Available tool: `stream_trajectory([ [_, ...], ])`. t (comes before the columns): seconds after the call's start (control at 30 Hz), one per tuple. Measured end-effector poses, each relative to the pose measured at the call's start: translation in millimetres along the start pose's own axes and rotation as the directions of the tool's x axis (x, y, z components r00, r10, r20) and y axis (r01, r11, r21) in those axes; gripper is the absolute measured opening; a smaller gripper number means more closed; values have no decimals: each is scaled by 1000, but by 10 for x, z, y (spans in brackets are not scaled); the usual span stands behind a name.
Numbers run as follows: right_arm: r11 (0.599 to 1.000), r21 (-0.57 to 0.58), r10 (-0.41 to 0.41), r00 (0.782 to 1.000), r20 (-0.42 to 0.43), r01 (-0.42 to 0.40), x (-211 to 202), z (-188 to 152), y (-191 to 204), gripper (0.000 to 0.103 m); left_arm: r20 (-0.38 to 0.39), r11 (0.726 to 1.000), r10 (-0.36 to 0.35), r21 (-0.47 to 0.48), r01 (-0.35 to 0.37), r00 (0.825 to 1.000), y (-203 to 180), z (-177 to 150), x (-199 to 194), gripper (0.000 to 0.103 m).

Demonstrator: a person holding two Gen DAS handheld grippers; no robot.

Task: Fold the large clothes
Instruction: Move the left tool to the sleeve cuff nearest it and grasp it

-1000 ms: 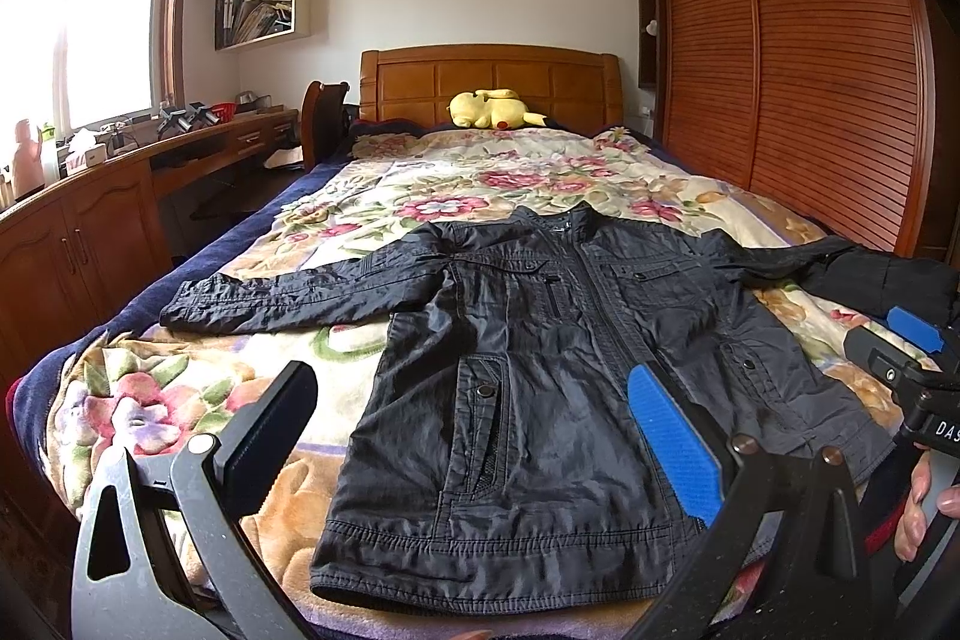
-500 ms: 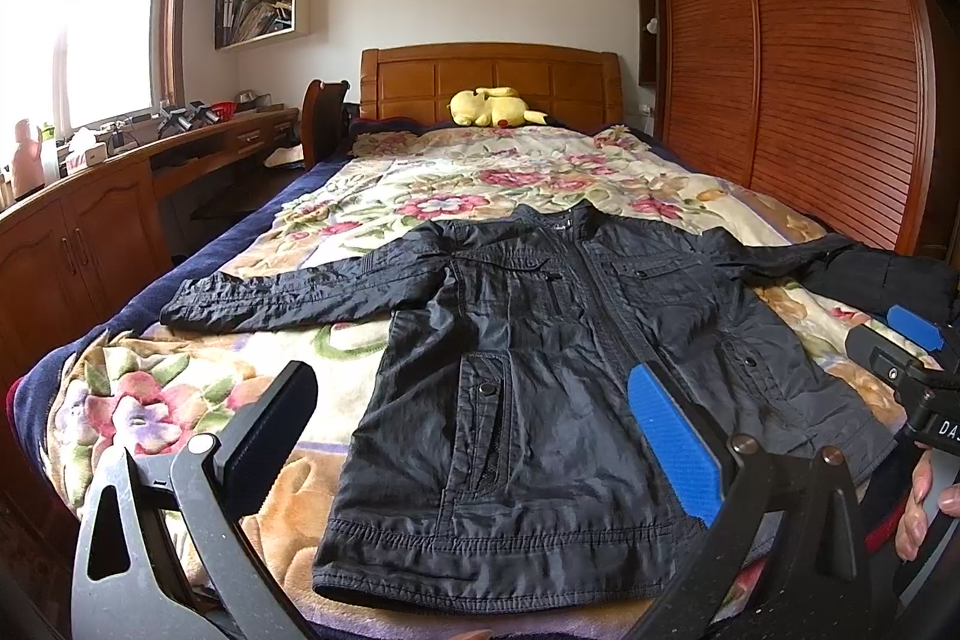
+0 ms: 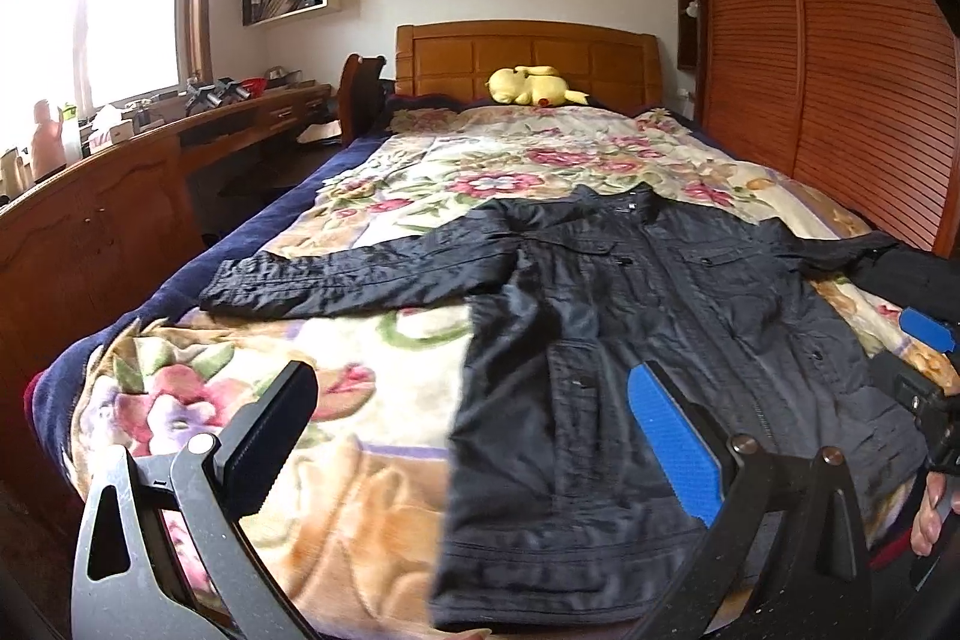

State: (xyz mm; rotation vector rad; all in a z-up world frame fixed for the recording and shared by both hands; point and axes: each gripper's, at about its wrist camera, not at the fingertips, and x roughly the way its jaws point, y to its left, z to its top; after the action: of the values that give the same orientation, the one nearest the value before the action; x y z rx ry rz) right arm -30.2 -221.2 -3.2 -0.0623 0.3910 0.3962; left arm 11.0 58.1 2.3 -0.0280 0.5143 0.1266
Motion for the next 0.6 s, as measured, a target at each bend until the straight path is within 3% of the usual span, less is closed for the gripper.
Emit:
stream_trajectory([
  [0.37, 991, -86, 94, 994, -56, -99, 460, 26, 223, 103, -24, 996, 82, -16, -82, 996, 691, 89, 297, 103],
  [0.6, 983, -122, 122, 985, -124, -137, 931, 78, 303, 103, -70, 996, 81, -39, -84, 994, 1120, 138, 677, 103],
])
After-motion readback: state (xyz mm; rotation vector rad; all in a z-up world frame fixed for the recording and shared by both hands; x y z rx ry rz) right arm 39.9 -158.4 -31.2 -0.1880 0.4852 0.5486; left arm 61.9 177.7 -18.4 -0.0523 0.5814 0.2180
